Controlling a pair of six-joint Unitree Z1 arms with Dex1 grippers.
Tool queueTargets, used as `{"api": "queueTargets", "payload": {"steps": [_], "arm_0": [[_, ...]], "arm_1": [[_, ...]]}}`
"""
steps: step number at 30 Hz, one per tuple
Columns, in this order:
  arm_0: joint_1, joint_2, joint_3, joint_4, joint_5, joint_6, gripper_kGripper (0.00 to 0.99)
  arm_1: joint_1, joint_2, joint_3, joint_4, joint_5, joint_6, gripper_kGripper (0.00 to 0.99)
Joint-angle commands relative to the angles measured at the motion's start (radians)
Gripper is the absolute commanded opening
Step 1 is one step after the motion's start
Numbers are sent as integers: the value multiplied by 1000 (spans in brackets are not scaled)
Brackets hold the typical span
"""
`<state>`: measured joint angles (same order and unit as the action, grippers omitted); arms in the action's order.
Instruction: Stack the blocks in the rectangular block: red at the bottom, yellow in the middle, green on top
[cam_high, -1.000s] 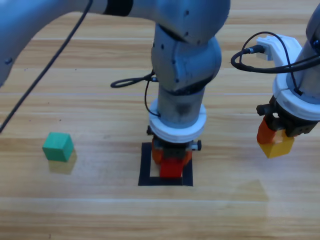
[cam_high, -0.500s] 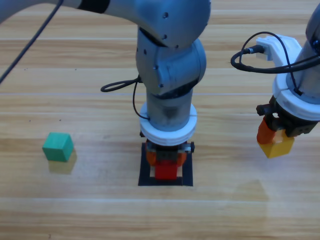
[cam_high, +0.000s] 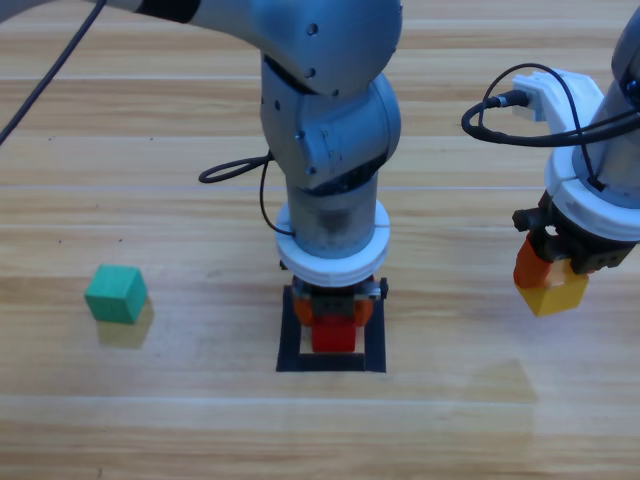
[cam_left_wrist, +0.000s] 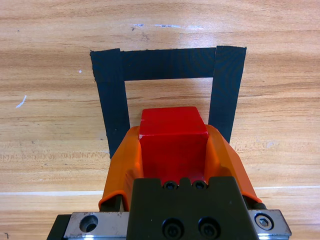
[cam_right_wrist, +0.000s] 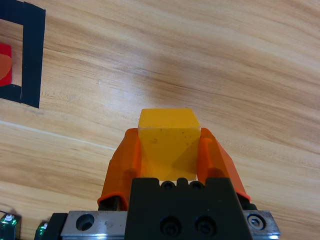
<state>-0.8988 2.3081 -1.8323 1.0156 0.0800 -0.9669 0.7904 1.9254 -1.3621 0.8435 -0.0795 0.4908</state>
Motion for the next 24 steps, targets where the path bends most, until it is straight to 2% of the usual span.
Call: {"api": "queueTargets", "payload": {"steps": [1,13,16,18,20,24], "arm_0": [[21,11,45,-31,-11,8,11],[23,10,56,-37,-11,4,15],[23,8,58,-35,-9,2,51],[23,11,58,-35,-9,0,137],[21,10,58,-35,-11,-6,281],[21,4,56,-35,-11,-19,707]], "arm_1": [[23,-5,1,19,-22,-4,100],[23,-6,-2,19,-23,-4,100],[23,-8,-3,19,-23,-4,100],[23,-9,-3,19,-23,-4,100],[23,-9,-3,19,-25,-4,98],[23,-9,-3,19,-28,-4,100]]}}
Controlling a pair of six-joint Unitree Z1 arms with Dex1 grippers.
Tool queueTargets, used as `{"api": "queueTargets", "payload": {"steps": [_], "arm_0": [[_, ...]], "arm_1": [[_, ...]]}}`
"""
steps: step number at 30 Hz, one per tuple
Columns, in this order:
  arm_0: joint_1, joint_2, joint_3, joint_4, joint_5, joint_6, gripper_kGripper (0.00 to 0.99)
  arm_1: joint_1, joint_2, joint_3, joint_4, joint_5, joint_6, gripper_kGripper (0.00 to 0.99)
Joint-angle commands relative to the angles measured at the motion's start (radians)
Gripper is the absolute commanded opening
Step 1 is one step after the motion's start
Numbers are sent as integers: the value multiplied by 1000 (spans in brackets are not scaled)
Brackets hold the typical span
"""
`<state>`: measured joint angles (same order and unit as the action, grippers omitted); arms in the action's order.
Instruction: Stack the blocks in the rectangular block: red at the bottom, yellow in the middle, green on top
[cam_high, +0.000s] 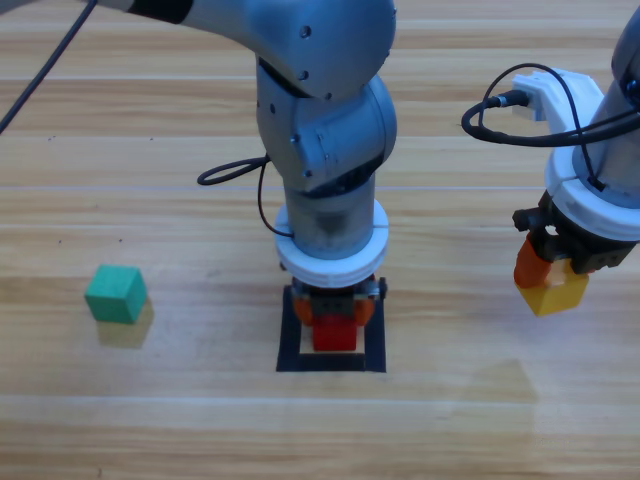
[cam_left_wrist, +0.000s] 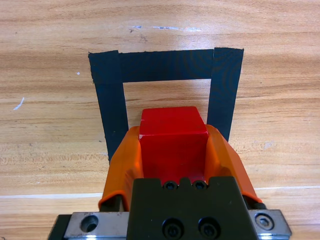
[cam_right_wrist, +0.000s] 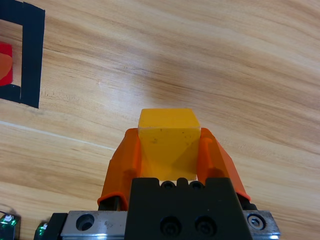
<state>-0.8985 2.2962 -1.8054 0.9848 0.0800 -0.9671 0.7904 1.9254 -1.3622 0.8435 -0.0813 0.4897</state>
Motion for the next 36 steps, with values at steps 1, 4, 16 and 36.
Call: {"api": "queueTargets", "payload": {"steps": [1,4,16,36], "arm_0": [[21,14,32,-5,-11,-24,787],[20,5,37,-5,-11,-35,979],[21,-130,-61,49,26,-30,990],[291,-804,162,48,162,726,954]], "arm_1": [[23,-9,-3,19,-26,-3,98],[23,-9,-3,19,-29,-3,98],[39,-49,-17,57,-58,75,98],[201,188,-322,164,-61,369,95]]}}
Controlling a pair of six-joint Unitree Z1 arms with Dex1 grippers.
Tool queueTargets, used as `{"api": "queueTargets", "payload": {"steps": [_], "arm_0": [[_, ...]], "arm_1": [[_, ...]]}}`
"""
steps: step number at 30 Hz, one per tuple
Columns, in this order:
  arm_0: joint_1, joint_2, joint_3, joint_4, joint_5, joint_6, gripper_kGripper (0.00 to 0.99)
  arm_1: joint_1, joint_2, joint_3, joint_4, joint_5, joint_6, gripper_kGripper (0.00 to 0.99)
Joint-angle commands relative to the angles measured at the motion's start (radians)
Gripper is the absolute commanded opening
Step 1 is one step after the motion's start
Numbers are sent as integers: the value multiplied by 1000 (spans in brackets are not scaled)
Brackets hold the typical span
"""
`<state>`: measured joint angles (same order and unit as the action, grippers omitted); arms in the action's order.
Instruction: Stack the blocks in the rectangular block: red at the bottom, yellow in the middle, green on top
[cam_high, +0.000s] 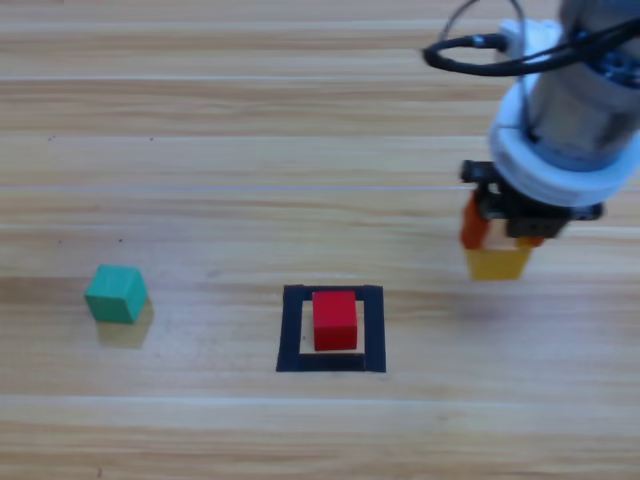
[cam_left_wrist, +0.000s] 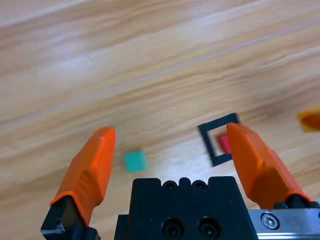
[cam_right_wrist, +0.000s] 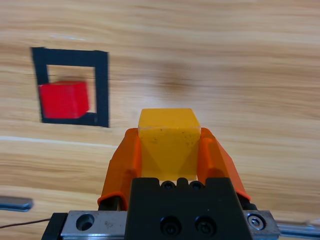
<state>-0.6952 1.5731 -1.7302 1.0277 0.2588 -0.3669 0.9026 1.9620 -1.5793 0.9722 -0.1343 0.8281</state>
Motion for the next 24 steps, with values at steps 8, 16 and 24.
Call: {"api": "queueTargets", "payload": {"steps": [8,16,24], "arm_0": [[91,-173,276,-81,-66,218,990],[91,-176,334,-81,-69,209,990],[92,-166,354,-92,-82,209,990]], "arm_1": [[151,285,-301,126,-16,69,95],[182,356,-429,178,-24,86,95],[182,400,-478,184,-24,83,95]]}}
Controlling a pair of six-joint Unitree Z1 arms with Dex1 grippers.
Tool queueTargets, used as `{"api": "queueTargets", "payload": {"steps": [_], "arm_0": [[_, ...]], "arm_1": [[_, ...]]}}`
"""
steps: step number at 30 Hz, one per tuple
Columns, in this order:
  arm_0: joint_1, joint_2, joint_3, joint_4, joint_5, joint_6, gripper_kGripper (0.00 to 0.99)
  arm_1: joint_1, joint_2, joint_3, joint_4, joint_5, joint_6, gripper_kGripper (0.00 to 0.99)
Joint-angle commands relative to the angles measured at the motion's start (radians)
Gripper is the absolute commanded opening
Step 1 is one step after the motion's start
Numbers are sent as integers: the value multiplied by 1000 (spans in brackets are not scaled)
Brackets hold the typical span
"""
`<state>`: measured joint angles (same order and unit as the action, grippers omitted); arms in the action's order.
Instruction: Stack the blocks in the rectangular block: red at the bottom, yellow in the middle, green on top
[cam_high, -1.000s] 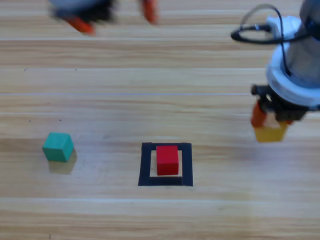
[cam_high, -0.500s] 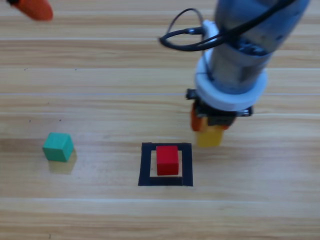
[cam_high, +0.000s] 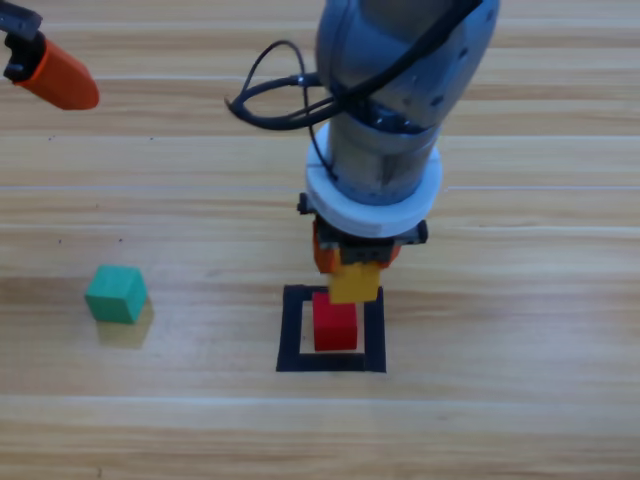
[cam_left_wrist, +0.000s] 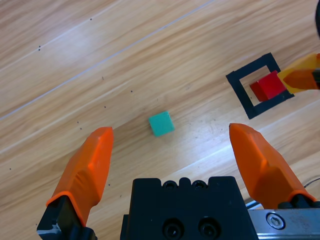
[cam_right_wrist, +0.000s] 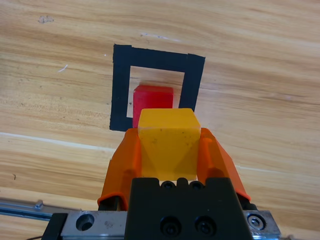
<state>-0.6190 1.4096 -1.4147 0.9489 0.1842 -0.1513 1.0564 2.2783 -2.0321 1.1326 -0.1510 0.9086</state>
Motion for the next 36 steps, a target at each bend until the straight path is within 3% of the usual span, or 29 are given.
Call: {"api": "queueTargets", "payload": {"steps": [1,36], "arm_0": [[16,-3,45,-21,-11,-7,990],[16,31,126,-98,-31,-10,990]], "arm_1": [[28,89,-30,24,-7,3,95],[5,179,-108,38,-1,-10,95]]}}
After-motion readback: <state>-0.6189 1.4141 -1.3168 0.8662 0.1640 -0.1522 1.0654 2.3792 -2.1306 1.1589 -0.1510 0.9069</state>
